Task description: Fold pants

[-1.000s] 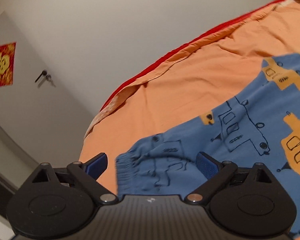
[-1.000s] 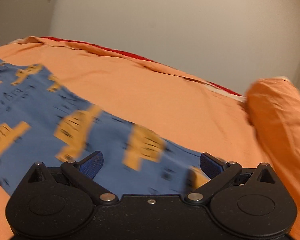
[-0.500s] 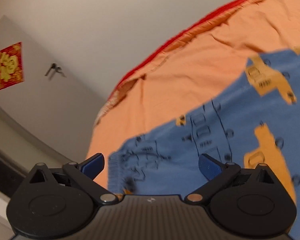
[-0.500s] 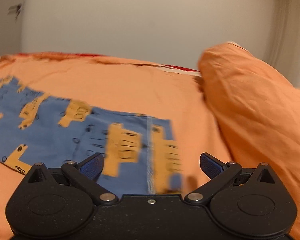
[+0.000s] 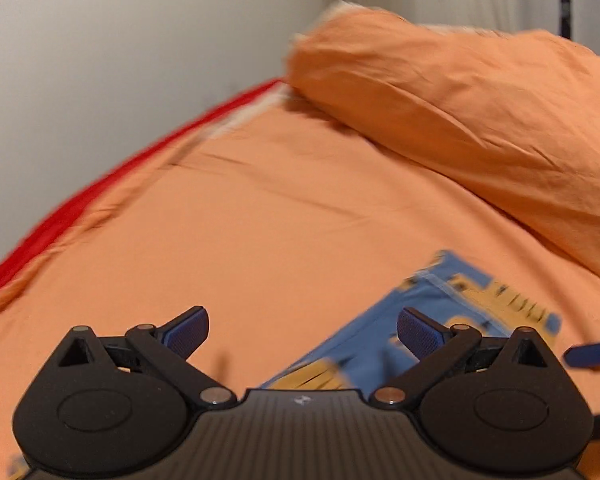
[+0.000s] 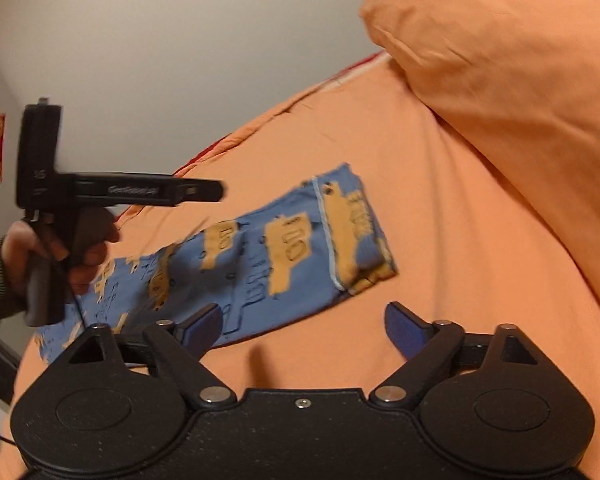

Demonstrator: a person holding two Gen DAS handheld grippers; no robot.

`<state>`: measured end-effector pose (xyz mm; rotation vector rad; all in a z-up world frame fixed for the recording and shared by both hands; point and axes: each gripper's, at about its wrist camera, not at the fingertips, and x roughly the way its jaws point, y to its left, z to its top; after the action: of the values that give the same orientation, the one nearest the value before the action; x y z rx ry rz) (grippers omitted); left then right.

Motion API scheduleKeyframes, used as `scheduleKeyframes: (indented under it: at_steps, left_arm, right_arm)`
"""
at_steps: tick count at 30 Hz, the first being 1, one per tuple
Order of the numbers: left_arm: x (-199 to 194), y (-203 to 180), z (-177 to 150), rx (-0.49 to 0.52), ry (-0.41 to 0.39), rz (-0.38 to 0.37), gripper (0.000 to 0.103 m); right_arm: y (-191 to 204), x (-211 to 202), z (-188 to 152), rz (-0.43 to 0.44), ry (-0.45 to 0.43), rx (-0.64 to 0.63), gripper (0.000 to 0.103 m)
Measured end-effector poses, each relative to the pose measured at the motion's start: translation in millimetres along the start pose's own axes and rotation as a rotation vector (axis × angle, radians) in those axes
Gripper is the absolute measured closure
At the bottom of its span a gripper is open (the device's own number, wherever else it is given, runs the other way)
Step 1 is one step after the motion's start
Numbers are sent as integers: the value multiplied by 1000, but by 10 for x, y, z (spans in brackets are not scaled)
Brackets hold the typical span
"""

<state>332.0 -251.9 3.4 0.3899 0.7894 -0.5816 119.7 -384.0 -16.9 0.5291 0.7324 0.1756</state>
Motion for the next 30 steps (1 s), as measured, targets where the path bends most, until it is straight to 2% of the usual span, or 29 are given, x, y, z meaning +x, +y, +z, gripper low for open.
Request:
scheduleKeyframes:
  at_steps: [3, 6, 8, 9, 13, 16, 19, 21, 23, 25, 30]
  left_arm:
    - [351, -234, 111, 33, 19, -61, 0]
    - [616, -483, 54, 91, 37, -35, 0]
    - [653, -519, 10, 77, 6, -37, 0]
    - [655, -501, 13, 63, 9, -44, 0]
    - [627, -318, 82, -35, 44, -99, 0]
    - [502, -128, 97, -148, 29, -137, 0]
    - [323, -37, 56, -234, 15, -197, 1]
    - [203, -30, 41, -263, 17, -235, 1]
    - [116, -73, 64, -266, 50, -235, 4]
    - [77, -149, 119, -261, 99, -216, 14]
    - [43, -260, 265, -320, 155, -299, 17]
  right_arm:
    - [-46, 1, 42, -4, -14, 14, 22]
    - [-122, 24, 63, -1, -27, 60, 27]
    - [-167, 34, 64, 0, -38, 93, 33]
    - [-179, 34, 63, -5, -45, 104, 36]
    - [-284, 5, 54, -31, -79, 173, 59]
    - [-372, -16, 50, -22, -102, 254, 69]
    - [-372, -53, 15, -38, -127, 264, 81]
    - [-297, -82, 0, -64, -144, 215, 84]
    - [-155, -119, -8, -100, -168, 122, 86]
    - [37, -149, -18, -134, -193, -15, 87]
    - [508, -165, -137, -202, -234, -355, 89]
